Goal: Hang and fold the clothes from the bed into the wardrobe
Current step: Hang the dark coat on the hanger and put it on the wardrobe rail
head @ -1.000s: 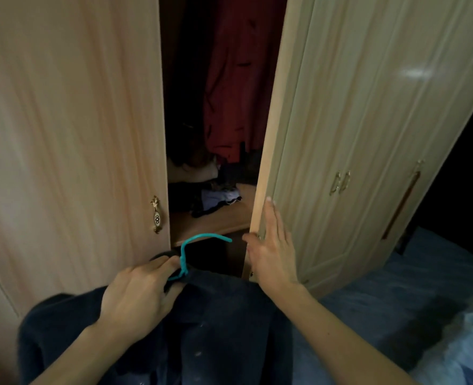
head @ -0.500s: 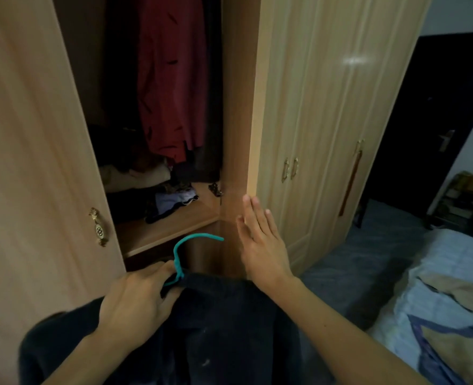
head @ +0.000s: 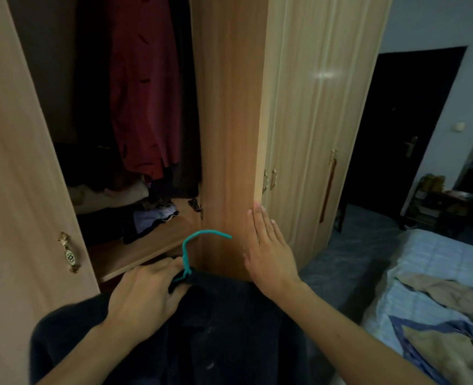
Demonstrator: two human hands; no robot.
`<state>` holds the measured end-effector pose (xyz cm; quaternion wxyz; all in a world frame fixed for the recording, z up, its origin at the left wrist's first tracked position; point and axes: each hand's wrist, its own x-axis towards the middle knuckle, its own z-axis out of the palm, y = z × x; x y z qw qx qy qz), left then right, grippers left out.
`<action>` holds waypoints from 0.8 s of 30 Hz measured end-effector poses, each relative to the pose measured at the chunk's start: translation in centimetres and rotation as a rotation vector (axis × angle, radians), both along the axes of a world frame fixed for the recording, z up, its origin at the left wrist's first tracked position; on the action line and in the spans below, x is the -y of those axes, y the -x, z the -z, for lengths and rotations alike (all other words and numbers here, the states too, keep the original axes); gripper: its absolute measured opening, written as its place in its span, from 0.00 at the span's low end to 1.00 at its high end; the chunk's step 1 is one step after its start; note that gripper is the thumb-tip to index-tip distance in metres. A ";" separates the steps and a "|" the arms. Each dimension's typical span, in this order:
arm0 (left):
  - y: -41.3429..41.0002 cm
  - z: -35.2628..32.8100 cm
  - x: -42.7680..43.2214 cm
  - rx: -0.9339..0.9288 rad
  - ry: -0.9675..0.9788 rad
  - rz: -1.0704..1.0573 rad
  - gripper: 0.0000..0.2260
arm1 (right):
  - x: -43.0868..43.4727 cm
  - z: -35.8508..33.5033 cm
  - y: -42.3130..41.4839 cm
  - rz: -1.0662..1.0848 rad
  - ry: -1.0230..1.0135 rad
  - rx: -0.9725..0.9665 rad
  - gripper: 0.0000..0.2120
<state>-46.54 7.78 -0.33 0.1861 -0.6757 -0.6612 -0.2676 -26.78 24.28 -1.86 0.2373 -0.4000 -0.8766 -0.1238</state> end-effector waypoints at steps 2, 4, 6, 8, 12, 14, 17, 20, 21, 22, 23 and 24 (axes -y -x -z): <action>-0.1 -0.3 -0.7 -0.018 -0.004 0.025 0.18 | -0.2 -0.4 -0.4 0.022 0.008 -0.002 0.42; 0.1 -0.4 -1.3 -0.035 -0.014 0.041 0.17 | -0.5 -0.8 -0.7 0.046 0.027 -0.026 0.42; 0.6 -0.4 -1.7 -0.042 -0.018 0.054 0.17 | -1.1 -1.1 -0.9 0.076 0.060 -0.045 0.42; 1.2 -0.7 -2.1 -0.046 -0.018 0.060 0.18 | -1.8 -1.6 -1.0 0.093 0.095 -0.079 0.43; 1.5 -1.3 -2.6 -0.050 -0.044 0.079 0.19 | -3.8 -2.4 -2.1 0.095 0.184 -0.130 0.43; 1.6 -1.5 -3.0 -0.044 -0.064 0.076 0.19 | -5.0 -2.5 -2.9 0.100 0.185 -0.127 0.43; 1.5 -1.8 -3.9 -0.070 -0.108 0.081 0.15 | -7.1 -2.4 -3.9 0.117 0.175 -0.124 0.42; 1.0 -2.3 -4.9 -0.088 -0.125 0.079 0.16 | -8.5 -2.3 -4.4 0.126 0.166 -0.125 0.40; 0.8 -2.4 -5.4 -0.091 -0.126 0.078 0.16 | -8.6 -2.2 -4.5 0.127 0.155 -0.130 0.40; 0.5 -2.4 -5.8 -0.093 -0.121 0.075 0.16 | -8.7 -2.0 -4.5 0.127 0.135 -0.140 0.39; 0.2 -2.4 -6.2 -0.094 -0.112 0.074 0.15 | -8.6 -1.7 -4.6 0.127 0.109 -0.153 0.38; -0.1 -2.5 -6.7 -0.094 -0.102 0.072 0.15 | -8.4 -1.5 -4.5 0.121 0.079 -0.166 0.37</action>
